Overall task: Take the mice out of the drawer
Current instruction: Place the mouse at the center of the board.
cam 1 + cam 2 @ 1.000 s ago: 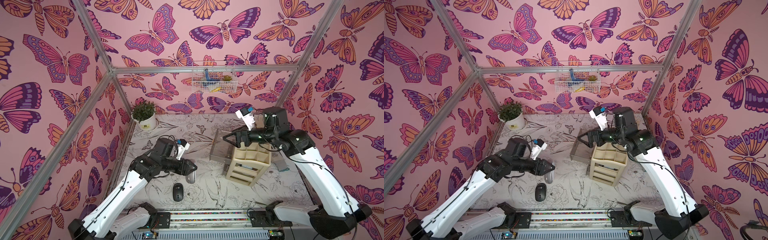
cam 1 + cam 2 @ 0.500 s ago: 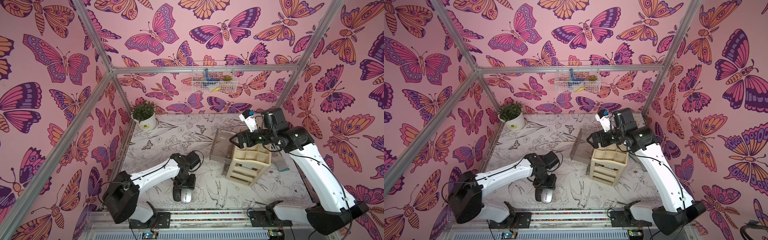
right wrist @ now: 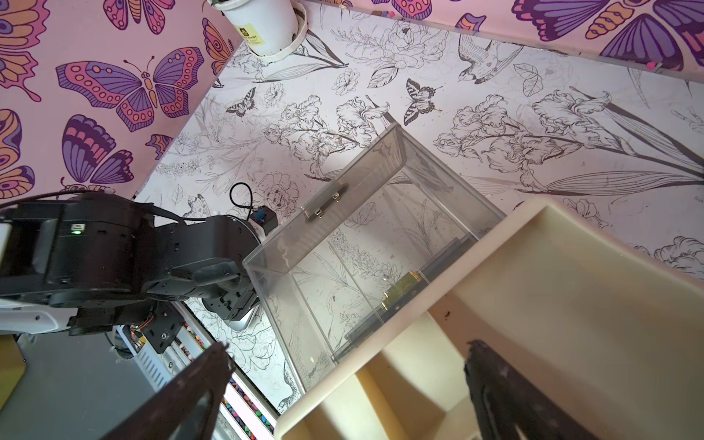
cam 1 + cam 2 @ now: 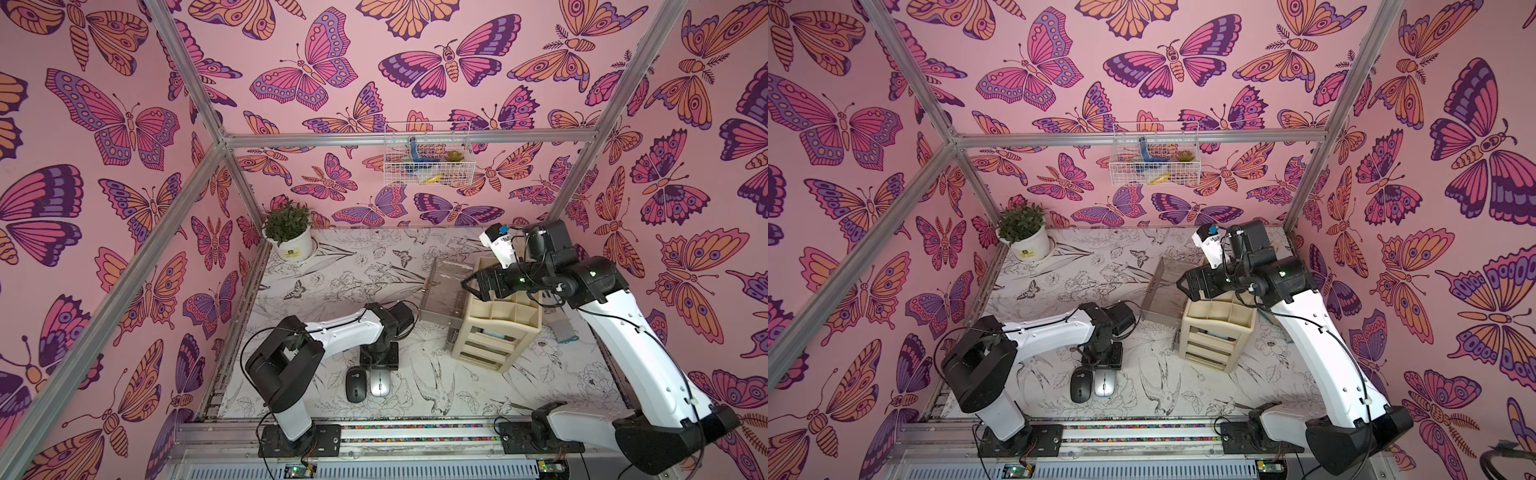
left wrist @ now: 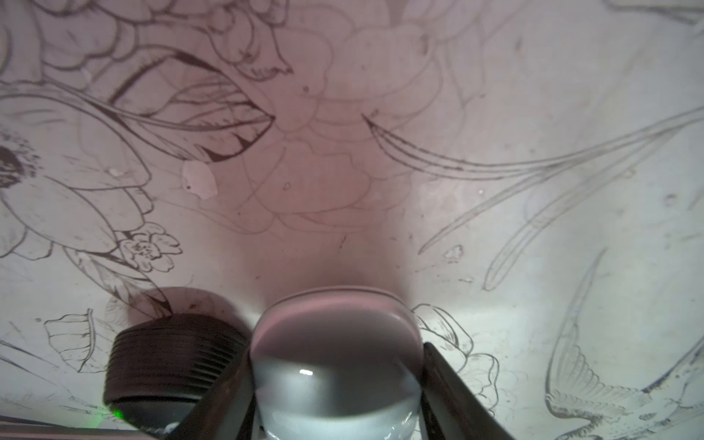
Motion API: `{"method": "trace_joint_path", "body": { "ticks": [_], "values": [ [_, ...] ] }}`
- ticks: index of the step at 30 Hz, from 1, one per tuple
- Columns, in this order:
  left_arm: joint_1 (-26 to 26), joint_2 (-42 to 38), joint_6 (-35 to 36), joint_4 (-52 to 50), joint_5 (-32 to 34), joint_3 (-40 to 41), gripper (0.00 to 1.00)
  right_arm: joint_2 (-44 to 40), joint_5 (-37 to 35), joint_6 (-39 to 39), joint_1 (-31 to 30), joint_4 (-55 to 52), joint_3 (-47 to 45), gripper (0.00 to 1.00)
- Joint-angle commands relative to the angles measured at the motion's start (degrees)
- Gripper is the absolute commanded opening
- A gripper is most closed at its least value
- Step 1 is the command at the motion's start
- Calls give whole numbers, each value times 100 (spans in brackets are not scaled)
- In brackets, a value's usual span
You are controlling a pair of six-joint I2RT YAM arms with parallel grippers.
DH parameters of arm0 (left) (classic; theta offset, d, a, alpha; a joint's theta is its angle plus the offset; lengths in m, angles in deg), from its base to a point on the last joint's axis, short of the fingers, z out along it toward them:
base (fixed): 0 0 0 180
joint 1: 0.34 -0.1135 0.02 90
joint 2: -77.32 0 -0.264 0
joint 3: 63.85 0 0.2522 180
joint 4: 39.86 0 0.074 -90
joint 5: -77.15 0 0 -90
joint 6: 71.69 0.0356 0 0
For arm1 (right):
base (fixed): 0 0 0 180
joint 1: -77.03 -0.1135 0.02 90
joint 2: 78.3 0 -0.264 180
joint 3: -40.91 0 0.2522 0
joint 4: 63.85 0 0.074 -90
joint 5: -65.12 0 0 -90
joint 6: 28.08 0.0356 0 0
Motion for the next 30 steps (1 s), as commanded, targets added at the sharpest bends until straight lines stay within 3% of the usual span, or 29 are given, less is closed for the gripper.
{"method": "trace_joint_path", "body": {
  "ticks": [1,5,11,16,20,23,30],
  "values": [
    [-13,-100,-61,-61,159,234,56,-70,8,-71,36,-22,-30,99],
    [-57,-150,93,-72,186,304,60,-36,30,-48,36,-24,4,99],
    [-66,-327,290,-81,55,198,100,-41,-44,-54,45,-83,43,99],
    [-133,-976,577,-161,142,-284,100,-75,-537,179,232,-60,41,99],
    [-714,-1047,1057,-208,-6,-794,100,-503,-1168,793,910,377,-289,99],
    [-1164,-618,1427,-238,4,-1289,100,-888,-1623,1107,1339,587,-488,99],
    [-1714,559,1936,-351,-86,-2939,100,-1529,-2851,1915,1587,569,-1207,99]
  ]
}}
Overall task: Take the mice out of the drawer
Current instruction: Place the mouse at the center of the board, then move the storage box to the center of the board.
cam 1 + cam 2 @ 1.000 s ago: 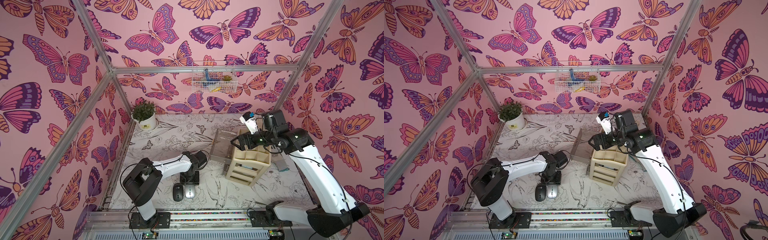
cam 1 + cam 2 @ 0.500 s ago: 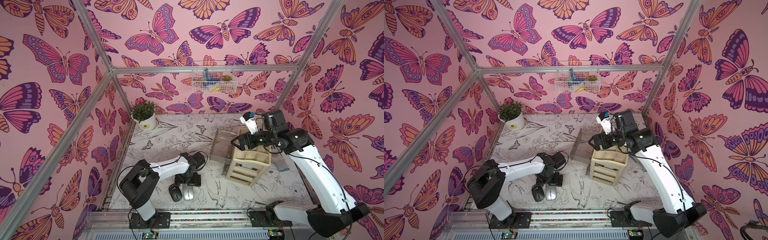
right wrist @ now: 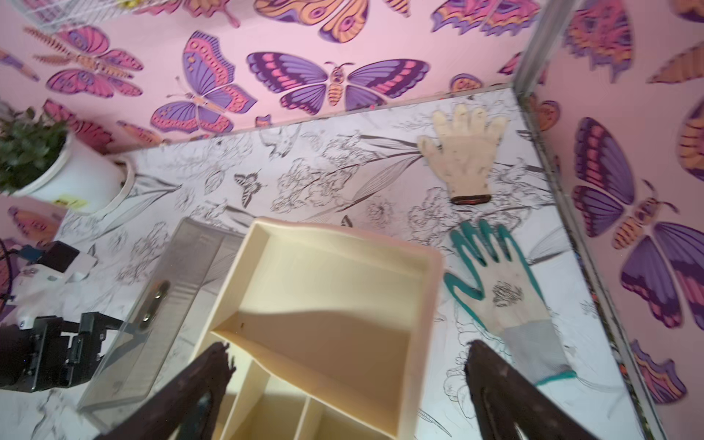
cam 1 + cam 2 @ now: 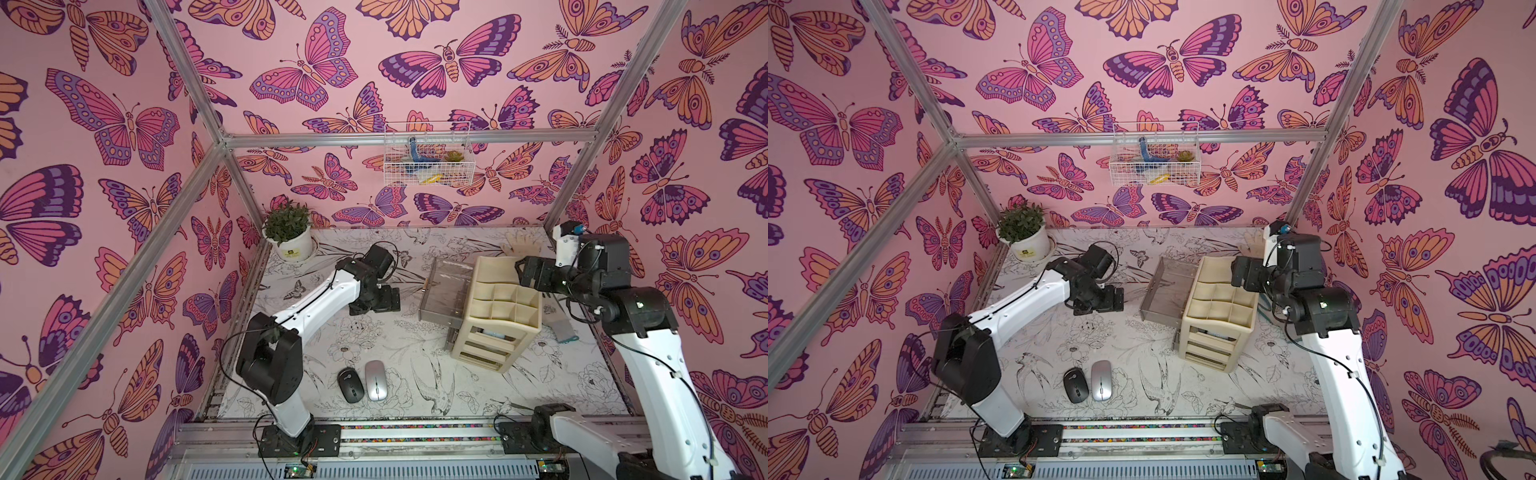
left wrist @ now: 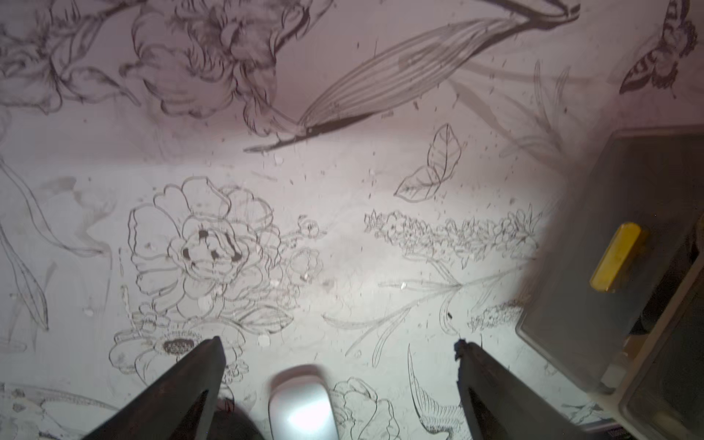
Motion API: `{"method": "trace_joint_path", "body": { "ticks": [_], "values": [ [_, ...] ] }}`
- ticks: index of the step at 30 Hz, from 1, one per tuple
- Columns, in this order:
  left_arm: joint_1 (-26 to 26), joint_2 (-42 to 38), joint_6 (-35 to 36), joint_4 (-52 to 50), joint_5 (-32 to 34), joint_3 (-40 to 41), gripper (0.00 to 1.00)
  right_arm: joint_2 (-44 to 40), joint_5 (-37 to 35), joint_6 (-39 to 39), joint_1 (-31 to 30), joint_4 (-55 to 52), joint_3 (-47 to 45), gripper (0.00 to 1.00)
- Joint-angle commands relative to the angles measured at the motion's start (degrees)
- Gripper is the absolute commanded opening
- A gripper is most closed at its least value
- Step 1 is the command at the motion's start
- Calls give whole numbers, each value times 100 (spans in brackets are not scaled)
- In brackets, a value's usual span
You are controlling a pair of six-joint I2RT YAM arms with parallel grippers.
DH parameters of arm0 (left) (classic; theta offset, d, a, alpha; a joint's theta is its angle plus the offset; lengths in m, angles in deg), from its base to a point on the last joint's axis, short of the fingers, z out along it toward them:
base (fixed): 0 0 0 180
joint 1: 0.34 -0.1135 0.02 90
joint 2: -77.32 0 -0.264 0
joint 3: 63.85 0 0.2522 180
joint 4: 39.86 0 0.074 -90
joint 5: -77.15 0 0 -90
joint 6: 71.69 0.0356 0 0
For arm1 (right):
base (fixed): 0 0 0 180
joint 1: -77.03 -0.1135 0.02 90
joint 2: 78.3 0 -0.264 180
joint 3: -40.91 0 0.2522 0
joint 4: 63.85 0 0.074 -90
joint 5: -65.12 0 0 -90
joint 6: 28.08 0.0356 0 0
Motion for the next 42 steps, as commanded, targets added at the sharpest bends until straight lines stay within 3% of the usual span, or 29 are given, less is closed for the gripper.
{"method": "trace_joint_path", "body": {
  "ticks": [1,8,16,21,27,30,34,36,42],
  "values": [
    [-95,423,457,-196,-127,-686,100,-263,-641,760,81,82,-561,99],
    [356,1005,511,-208,-541,-1560,100,-513,890,1705,90,900,-1975,99],
    [879,707,117,-160,-300,-1172,100,441,2949,2277,81,3292,-2966,99],
    [892,398,-16,-119,-153,-825,100,1726,4269,2043,70,4200,-2359,99],
    [977,-164,-178,-31,-2,-350,100,2731,4886,1280,-68,3366,-939,99],
    [1013,-191,-198,8,-9,-287,100,2906,4621,715,-68,2319,-311,99],
    [1012,39,-148,-2,15,-439,100,2633,3015,215,-59,1048,175,99],
    [1015,162,-128,-1,9,-583,100,2390,2459,193,-59,915,166,99],
    [1021,356,-30,-2,-159,-966,100,2190,2022,65,37,649,355,99]
  ]
}}
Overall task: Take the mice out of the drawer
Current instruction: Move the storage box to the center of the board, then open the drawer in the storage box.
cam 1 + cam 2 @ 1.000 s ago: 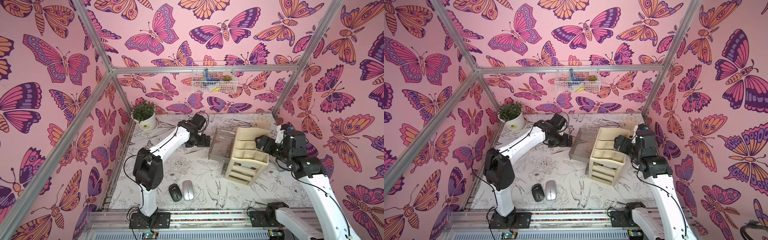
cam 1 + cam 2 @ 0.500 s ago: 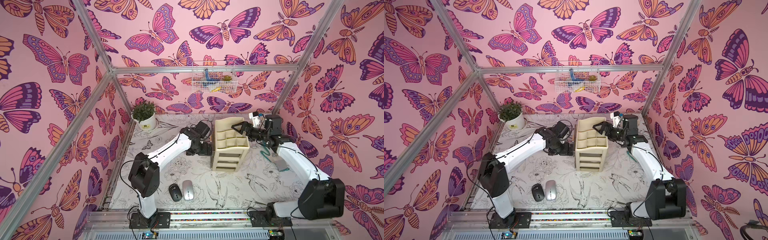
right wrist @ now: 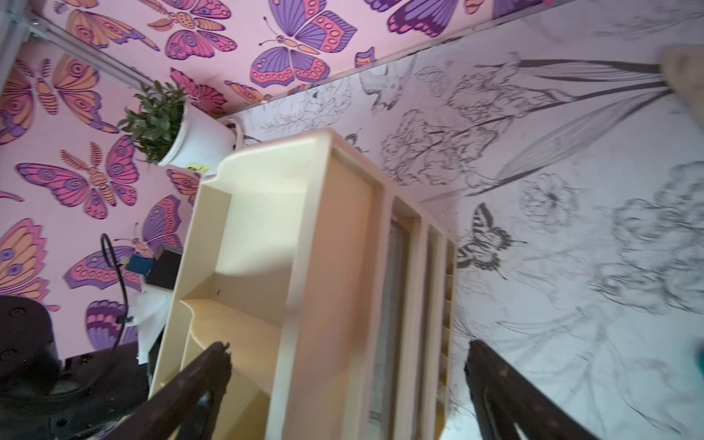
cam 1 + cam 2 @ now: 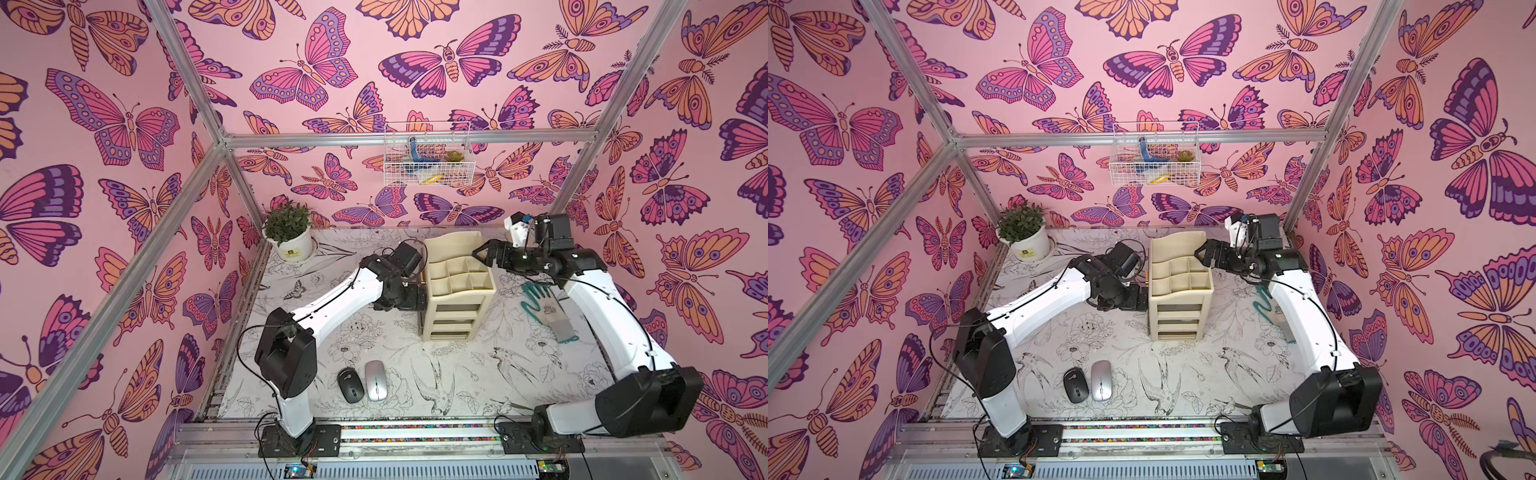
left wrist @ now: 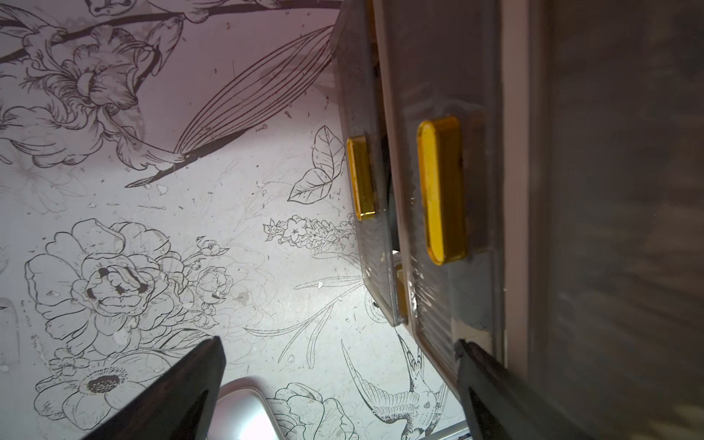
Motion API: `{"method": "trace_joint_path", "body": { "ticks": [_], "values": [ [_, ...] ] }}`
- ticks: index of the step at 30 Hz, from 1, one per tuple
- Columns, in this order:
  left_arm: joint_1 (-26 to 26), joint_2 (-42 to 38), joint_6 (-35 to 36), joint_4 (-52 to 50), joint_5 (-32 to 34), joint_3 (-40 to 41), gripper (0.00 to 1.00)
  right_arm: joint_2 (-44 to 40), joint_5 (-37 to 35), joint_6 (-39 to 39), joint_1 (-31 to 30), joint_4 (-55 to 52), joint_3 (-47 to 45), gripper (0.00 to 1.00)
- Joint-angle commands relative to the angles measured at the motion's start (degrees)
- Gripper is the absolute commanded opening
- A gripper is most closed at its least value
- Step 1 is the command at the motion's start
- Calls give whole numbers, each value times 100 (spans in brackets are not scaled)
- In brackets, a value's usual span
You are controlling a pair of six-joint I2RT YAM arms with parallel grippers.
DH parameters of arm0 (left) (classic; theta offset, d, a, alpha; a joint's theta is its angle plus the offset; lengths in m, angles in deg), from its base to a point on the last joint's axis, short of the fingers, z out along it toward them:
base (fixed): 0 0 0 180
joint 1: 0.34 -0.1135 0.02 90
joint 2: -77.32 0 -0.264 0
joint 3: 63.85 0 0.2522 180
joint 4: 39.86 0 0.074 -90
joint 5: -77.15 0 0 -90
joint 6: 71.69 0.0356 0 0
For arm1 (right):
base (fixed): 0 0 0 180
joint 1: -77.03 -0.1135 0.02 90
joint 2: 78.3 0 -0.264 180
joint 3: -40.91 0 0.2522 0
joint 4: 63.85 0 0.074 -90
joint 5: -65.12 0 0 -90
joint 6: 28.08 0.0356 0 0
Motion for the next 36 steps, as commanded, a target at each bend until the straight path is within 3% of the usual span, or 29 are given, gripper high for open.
{"method": "trace_joint_path", "body": {
  "ticks": [1,7,11,14,16,17,20,23,30,36],
  "values": [
    [36,90,104,40,-163,-240,100,120,-393,-294,55,-572,240,99],
    [-69,-143,261,43,-81,33,100,356,80,-228,55,-375,289,99],
    [-590,-640,214,111,151,658,100,334,-8,-234,55,-381,325,99],
    [-1029,-874,311,353,-95,1064,100,294,-61,-279,55,-428,325,99],
    [-1336,-1040,345,972,-880,1489,100,276,-78,-296,55,-465,308,99],
    [-1552,-1166,296,1590,-1641,1841,100,274,-78,-310,55,-477,299,99],
    [-2052,-1424,-351,3695,-3459,2973,94,210,-55,-298,55,-434,163,99],
    [-2168,-1312,-892,5285,-4622,3473,92,158,-17,-298,55,-414,56,99],
    [-2074,-799,-2211,8047,-5578,3905,92,146,52,-253,55,-278,-113,99],
    [-1967,-190,-2316,8182,-5669,3765,87,191,159,-196,50,-174,-176,99]
  ]
}}
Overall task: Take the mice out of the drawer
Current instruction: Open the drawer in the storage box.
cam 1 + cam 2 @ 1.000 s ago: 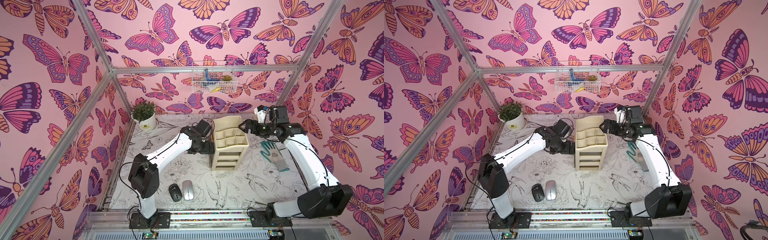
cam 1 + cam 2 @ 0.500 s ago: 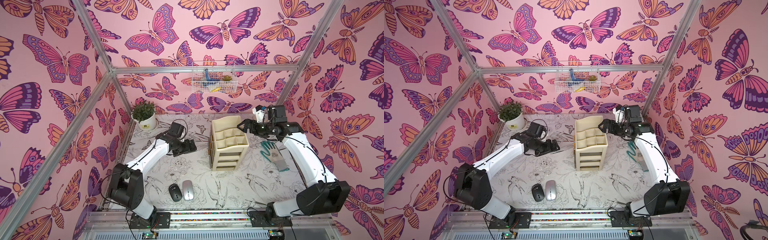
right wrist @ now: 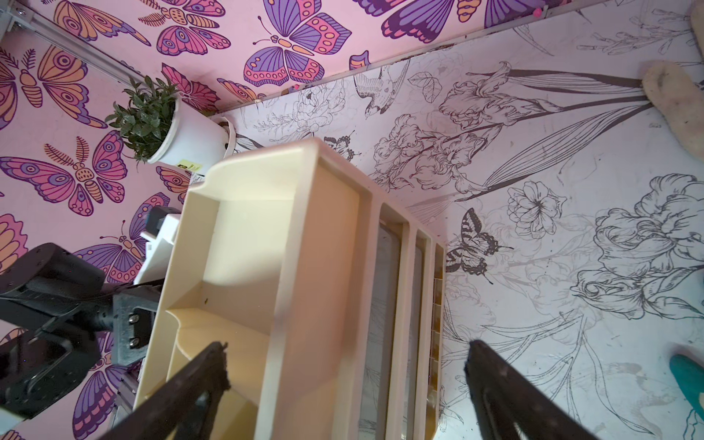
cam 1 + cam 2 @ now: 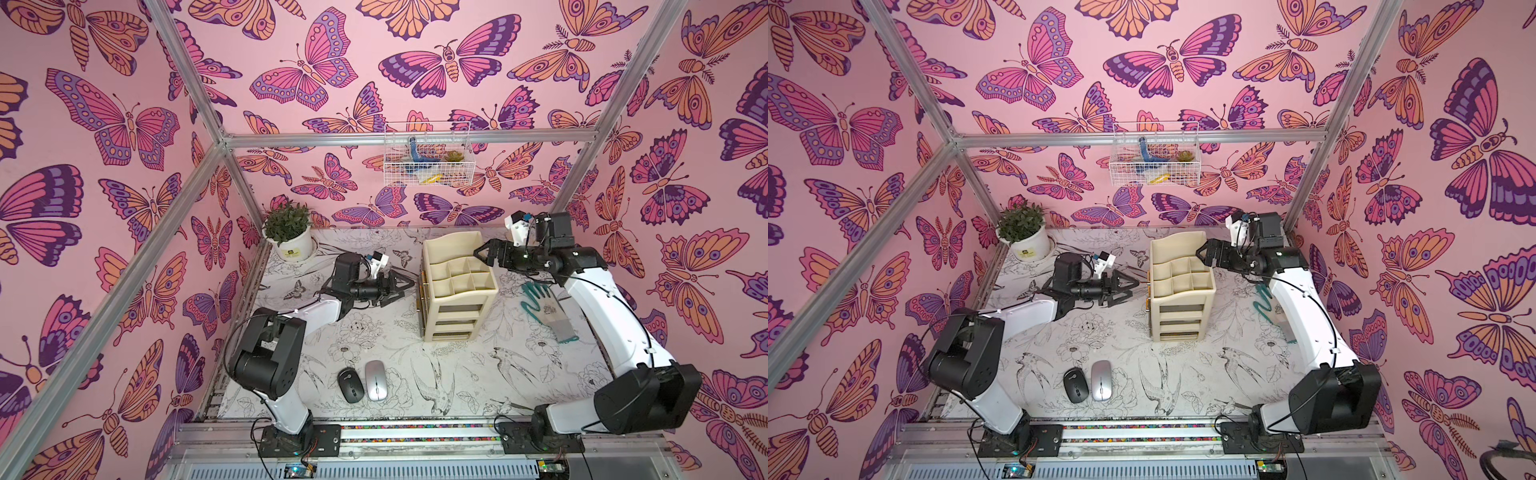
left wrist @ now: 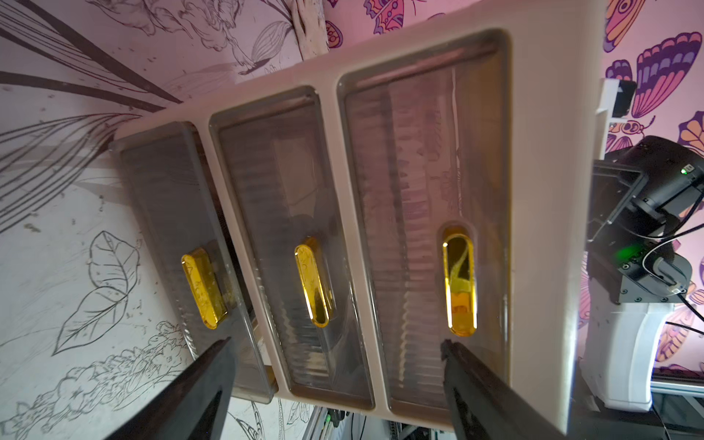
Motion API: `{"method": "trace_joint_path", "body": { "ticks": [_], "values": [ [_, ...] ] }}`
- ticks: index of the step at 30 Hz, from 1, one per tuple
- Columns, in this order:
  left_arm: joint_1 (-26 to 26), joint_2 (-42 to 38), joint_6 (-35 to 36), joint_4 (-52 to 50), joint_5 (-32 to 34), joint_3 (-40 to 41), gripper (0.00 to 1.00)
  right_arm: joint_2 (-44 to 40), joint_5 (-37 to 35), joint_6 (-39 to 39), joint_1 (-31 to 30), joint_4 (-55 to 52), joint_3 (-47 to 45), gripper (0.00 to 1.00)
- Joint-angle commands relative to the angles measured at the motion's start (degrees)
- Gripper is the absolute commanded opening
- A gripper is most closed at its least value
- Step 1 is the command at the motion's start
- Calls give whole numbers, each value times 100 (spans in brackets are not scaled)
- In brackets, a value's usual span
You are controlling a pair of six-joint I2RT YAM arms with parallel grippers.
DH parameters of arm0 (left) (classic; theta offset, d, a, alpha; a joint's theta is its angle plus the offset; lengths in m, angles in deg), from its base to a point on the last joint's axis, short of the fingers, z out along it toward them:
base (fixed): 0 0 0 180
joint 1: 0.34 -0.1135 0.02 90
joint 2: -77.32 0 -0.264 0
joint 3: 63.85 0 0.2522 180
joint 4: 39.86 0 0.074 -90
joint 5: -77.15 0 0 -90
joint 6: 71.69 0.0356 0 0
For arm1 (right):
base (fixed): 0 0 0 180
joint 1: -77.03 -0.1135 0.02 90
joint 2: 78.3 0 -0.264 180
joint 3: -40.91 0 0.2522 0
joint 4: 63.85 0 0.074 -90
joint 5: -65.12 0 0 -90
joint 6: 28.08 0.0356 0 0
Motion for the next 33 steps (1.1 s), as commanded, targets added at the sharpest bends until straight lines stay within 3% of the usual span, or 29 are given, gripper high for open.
{"method": "trace_joint_path", "body": {
  "ticks": [1,6,12,20,26,33],
  "values": [
    [74,275,-260,651,-329,14,86,22,2,-34,16,-314,-170,99],
    [174,730,-671,1462,-343,1,74,22,44,-29,13,-281,-183,99],
    [350,1223,-1126,2217,-365,-151,49,-30,37,-67,18,-305,-261,99],
    [506,1726,-1797,3319,-311,-223,46,-41,89,-23,14,-238,-349,99],
    [538,1870,-1849,3533,-318,-82,19,-22,66,-7,9,-204,-400,99],
    [105,1458,-1440,3246,-362,721,18,35,-143,-110,17,-295,-368,99]
  ]
}}
